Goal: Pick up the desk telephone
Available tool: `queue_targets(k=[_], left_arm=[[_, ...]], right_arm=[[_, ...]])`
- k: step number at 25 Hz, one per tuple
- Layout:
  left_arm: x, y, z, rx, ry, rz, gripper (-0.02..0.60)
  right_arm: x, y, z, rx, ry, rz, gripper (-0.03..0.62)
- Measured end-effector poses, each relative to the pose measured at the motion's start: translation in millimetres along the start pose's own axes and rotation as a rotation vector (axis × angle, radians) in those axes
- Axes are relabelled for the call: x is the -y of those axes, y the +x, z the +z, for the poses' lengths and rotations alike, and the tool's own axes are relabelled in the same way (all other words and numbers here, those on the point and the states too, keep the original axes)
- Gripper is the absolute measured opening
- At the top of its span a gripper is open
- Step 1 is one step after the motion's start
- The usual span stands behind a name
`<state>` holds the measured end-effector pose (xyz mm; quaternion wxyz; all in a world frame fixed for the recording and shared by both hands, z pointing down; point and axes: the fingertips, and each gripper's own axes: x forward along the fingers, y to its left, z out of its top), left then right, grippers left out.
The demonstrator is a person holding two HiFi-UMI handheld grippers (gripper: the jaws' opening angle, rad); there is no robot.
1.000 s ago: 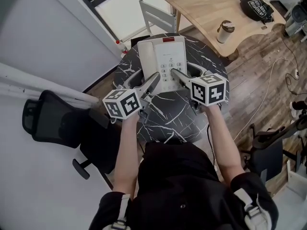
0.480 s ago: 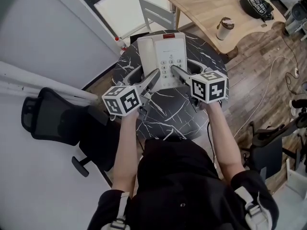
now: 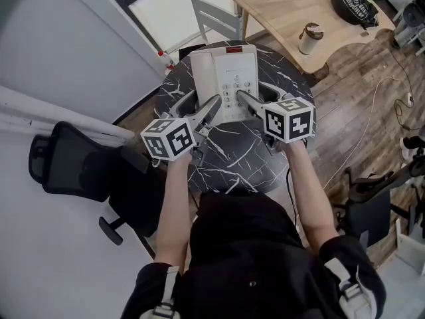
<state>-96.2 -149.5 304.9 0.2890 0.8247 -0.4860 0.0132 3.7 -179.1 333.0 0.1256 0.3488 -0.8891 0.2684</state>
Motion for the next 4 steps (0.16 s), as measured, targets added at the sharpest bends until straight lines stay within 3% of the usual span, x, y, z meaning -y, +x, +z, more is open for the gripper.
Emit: queue_targets(k=[4], left_arm=[[0.0,1.1,-1.1,-0.002,-0.005,-0.002,0.319]], right_arm=[[0.9,-0.1,-1.6,-0.004,-0.001,-0.002,0.253]])
